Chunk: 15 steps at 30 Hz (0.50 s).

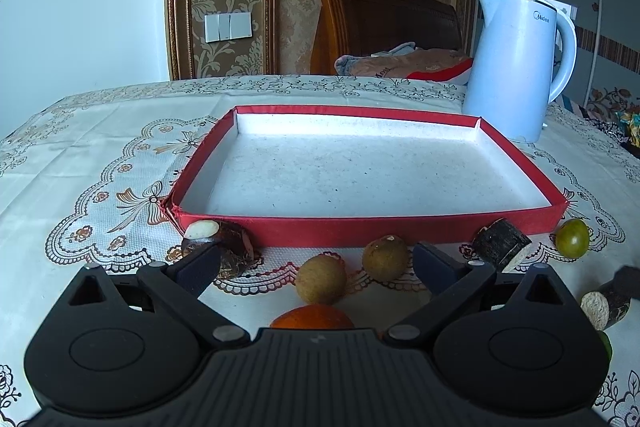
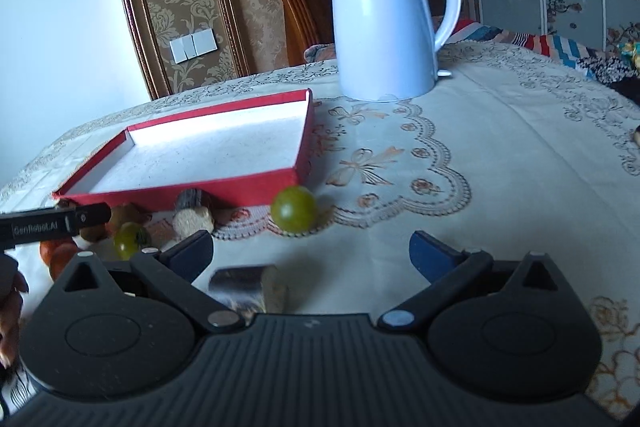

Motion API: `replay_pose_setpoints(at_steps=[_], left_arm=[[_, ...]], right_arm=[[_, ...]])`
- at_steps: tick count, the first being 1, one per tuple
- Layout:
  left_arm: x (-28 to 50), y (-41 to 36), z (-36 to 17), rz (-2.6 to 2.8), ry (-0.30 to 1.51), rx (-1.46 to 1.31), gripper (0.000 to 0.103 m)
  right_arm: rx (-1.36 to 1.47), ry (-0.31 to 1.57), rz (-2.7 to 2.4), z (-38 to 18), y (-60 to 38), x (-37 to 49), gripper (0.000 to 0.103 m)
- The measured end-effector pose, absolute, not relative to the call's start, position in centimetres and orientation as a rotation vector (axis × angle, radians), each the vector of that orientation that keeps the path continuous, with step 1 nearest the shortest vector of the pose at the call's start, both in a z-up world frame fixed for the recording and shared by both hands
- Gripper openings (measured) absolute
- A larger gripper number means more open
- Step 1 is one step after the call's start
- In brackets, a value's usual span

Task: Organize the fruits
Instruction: 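Lower the right gripper onto the dark cylinder piece and close it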

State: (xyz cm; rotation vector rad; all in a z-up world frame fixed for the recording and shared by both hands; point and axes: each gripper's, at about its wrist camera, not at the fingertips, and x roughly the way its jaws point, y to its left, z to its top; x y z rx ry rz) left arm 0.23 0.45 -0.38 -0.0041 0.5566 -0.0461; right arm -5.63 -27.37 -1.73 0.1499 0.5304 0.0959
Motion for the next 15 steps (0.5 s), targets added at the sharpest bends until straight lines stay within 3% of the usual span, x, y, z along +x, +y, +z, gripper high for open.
replay_pose_setpoints(at_steps=[8,15], left_arm=[[0.3,0.4,-0.5,-0.048,0.565,-0.006,0.103],[0.3,0.5,-0.5,-0.052,0.569,-0.002,0.103]], right_arm=[[0.106,0.565,0.134,-2.3,-25.5,-6.0,0.102],[0.098,0.583,0.128,-2.3,-24.7,-5.4,0.083]])
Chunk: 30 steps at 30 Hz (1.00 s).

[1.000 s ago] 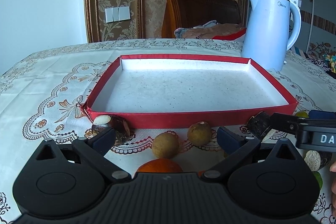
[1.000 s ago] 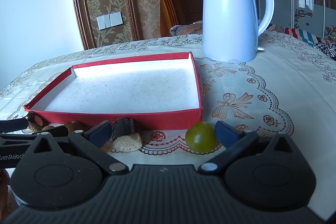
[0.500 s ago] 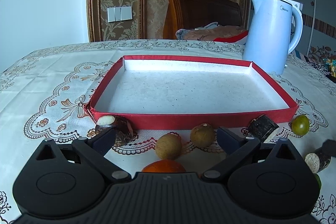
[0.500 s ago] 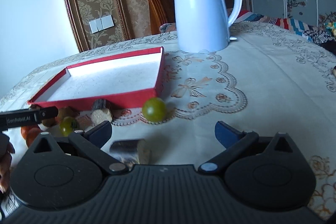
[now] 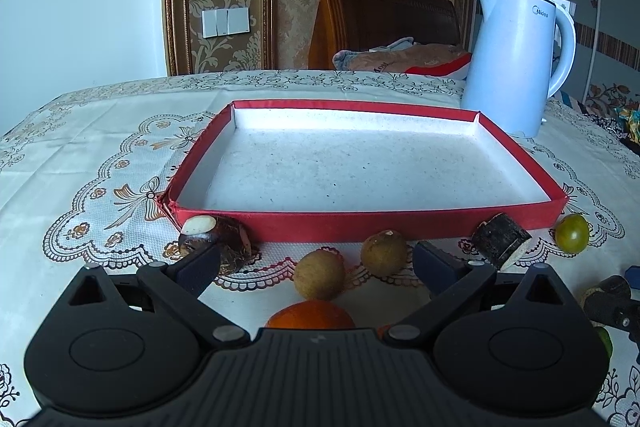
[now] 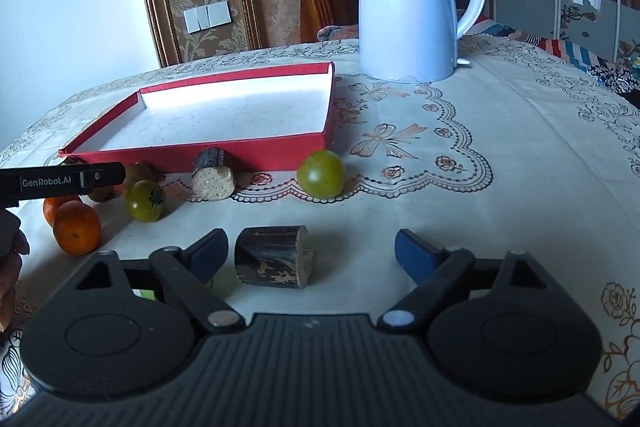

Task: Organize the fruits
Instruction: 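Lower the right gripper onto the dark cylinder piece and close it, then grasp a mandarin orange with the left gripper while the right gripper holds the cylinder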

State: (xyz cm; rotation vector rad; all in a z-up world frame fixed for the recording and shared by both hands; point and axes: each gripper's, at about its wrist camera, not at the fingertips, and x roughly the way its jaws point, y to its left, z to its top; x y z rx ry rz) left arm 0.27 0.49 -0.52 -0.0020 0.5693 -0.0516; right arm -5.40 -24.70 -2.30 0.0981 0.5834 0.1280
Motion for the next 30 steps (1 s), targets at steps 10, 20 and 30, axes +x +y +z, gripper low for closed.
replay_pose_setpoints(at_steps=[10,20,30], left_arm=[[0.3,0.4,-0.6,-0.053,0.579,-0.002,0.103],[-0.3,3.0,0.4,0.004,0.527,-0.081,0.103],[-0.7,6.8,0.0,0.031,0.585,-0.198,0.103]], right_arm=[[0.065,0.602,0.192,-2.4,-23.6,-5.1,0.039],[0.069,0.557,0.176,-1.3,-23.2,-2.7,0.039],[0.126,0.516,0.184,-1.6,-24.1,-2.5,0.039]])
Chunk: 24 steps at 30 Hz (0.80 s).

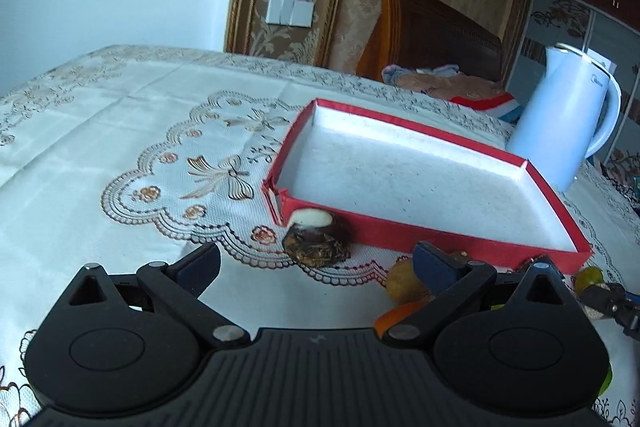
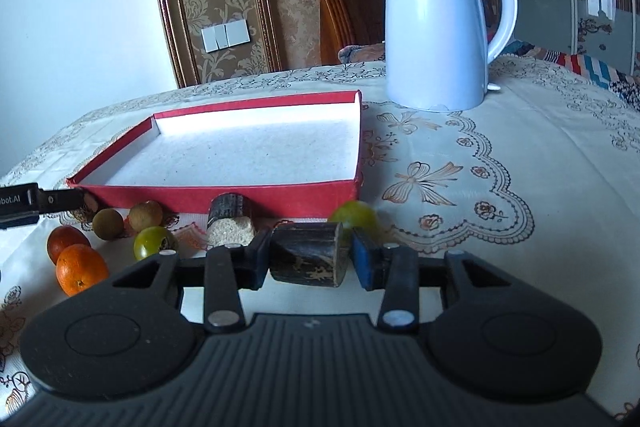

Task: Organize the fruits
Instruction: 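Grasp a mandarin orange with the left gripper while the right gripper holds the cylinder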

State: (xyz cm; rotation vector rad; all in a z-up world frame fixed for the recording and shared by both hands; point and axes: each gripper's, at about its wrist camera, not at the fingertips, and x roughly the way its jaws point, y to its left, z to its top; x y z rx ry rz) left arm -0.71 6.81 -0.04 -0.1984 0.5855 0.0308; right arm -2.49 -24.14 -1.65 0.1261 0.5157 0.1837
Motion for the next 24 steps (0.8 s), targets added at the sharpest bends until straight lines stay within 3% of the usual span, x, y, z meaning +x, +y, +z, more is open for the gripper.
replay_pose_setpoints(at_steps=[19,24], left_arm=[[-7.8,8.3,0.0,-0.058,0.535,-0.088,0.103],[-9.9,5.5,0.2,-0.104,0.480,0.112,0.103]], right_arm=[[0.178,0.510,0.219,-1.9,-24.8,-2.4,0.039],[0.176,0.510,0.221,-1.9,-24.8,-2.4,0.039]])
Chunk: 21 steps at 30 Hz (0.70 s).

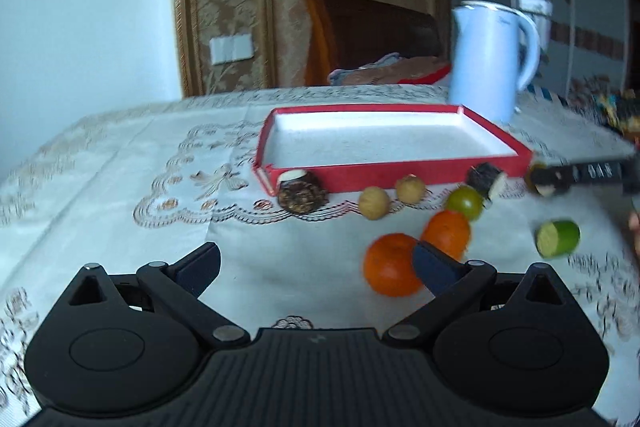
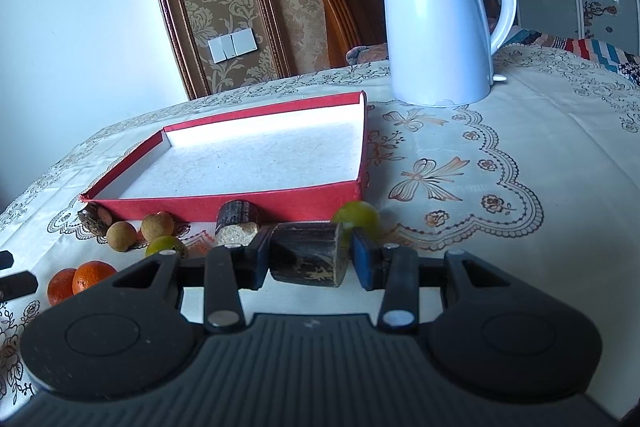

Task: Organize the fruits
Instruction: 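Grasp a mandarin orange with the left gripper while the right gripper holds the cylinder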

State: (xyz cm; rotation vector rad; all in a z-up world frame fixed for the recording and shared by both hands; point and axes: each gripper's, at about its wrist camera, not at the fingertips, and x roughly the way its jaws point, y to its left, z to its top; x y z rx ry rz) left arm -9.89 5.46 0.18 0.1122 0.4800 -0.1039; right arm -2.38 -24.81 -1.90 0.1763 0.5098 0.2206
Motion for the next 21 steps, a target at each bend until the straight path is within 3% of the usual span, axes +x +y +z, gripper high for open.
replay_pose_setpoints(at_steps=[4,21], left_arm=[[-9.7,3.1,0.1,-0.105,0.481,0.236,0.103],[-5.8,2.2,-1.2,-0.105,0.624,0.170,0.102]], right_arm=[[0.176,0.509,0.218,-1.9,-24.8,-2.4,0.039],[0.177,0.509,0.213,-1.9,-24.7,-2.5,0.039]])
